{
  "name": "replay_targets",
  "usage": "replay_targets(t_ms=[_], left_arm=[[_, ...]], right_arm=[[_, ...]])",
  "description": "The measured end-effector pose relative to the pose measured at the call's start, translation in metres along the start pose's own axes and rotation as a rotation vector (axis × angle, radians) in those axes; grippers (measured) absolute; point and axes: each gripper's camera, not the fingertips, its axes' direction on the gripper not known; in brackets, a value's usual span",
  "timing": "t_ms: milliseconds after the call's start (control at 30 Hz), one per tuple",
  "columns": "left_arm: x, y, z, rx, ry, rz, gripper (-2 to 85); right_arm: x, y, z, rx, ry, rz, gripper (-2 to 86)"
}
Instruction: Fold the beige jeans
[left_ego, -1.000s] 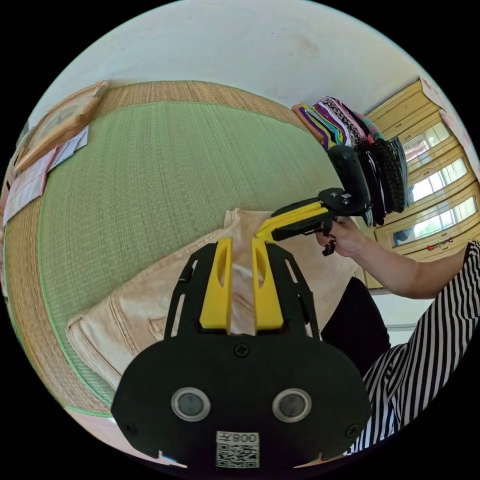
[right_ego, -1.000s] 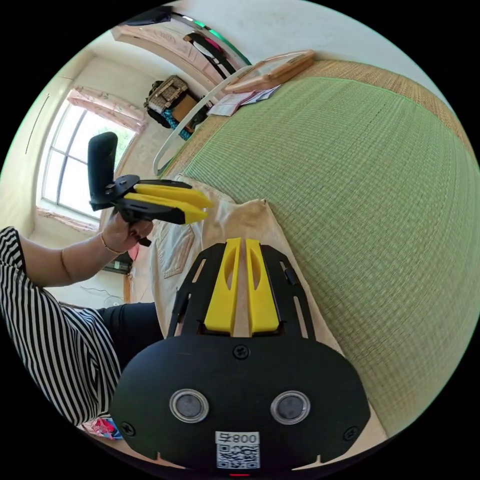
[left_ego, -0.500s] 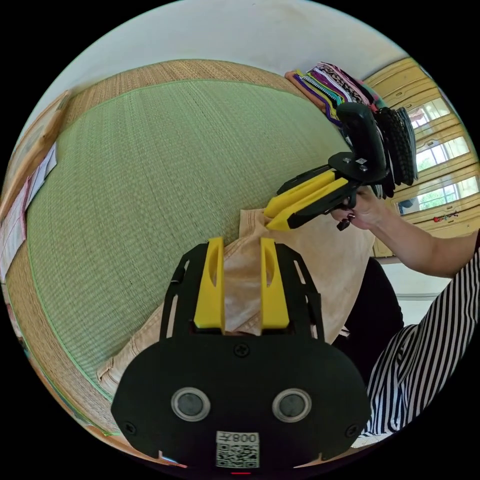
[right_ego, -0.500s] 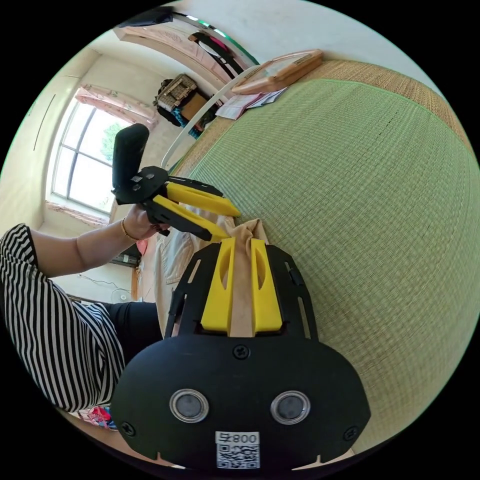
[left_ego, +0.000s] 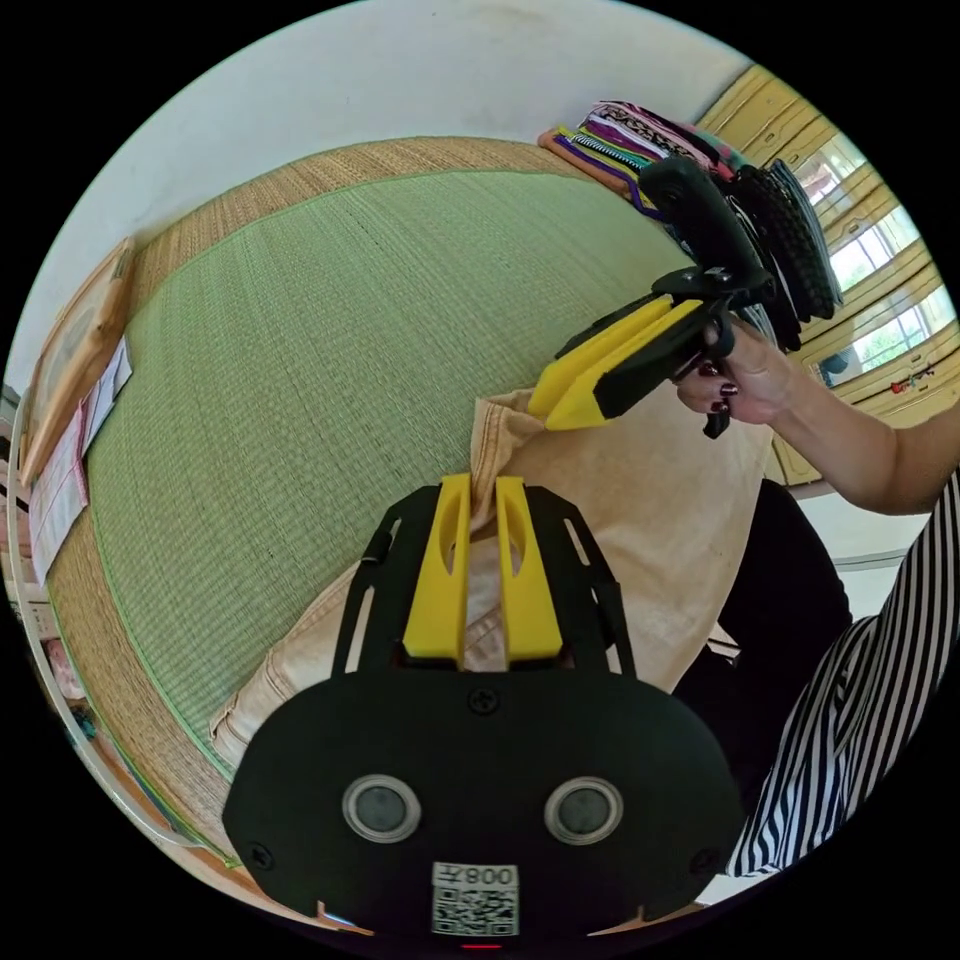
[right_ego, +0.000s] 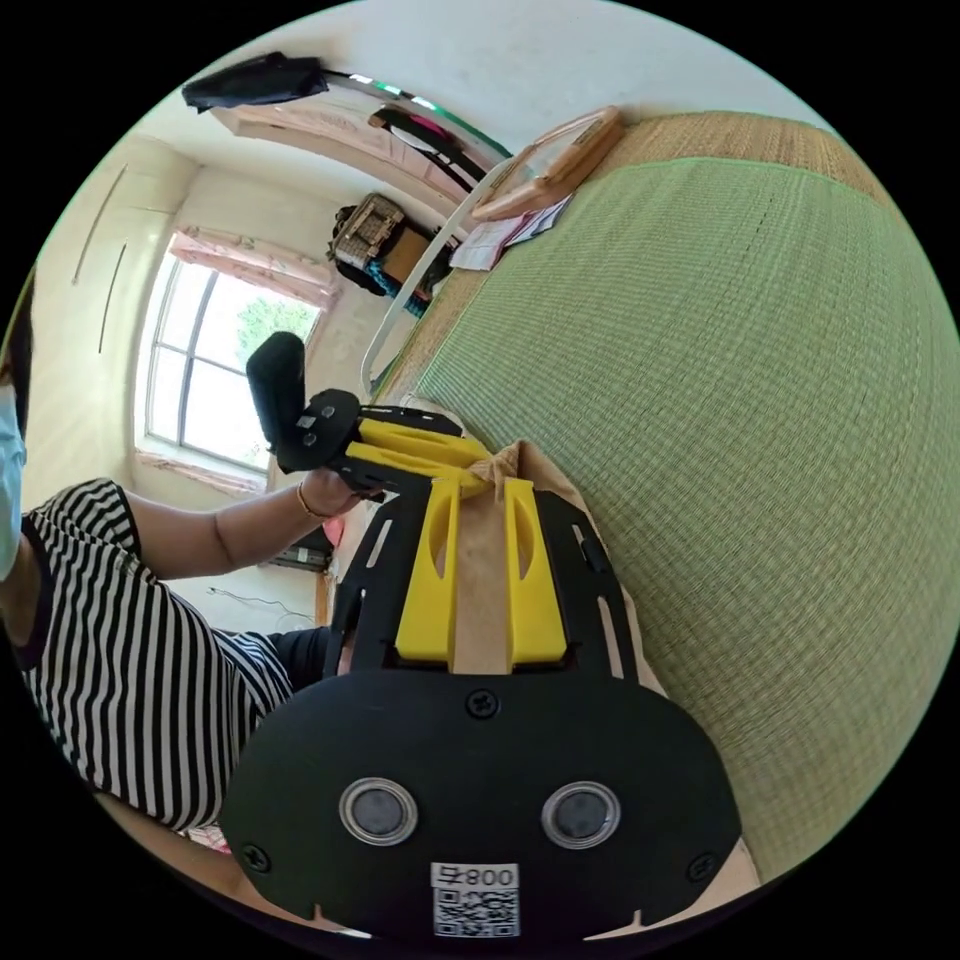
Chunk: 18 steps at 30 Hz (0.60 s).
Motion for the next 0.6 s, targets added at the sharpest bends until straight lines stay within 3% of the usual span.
replay_targets(t_ms=[367, 467, 600], left_arm=[[-0.023, 0.064, -0.032, 0.032, -0.058, -0.033, 4.8], [-0.044, 0.101, -0.055, 0.087, -0.072, -0.169, 4.9], [-0.095, 0.173, -0.09, 0.151, -0.177, -0.504, 5.9]], right_arm=[[0.022, -0.03, 0.004, -0.037, -0.135, 0.163, 3.4], [0.017, -0.028, -0.004, -0.003, -0.107, 0.156, 2.3], [0.018, -0.019, -0.016, 0.077, -0.15, 0.184, 1.8]])
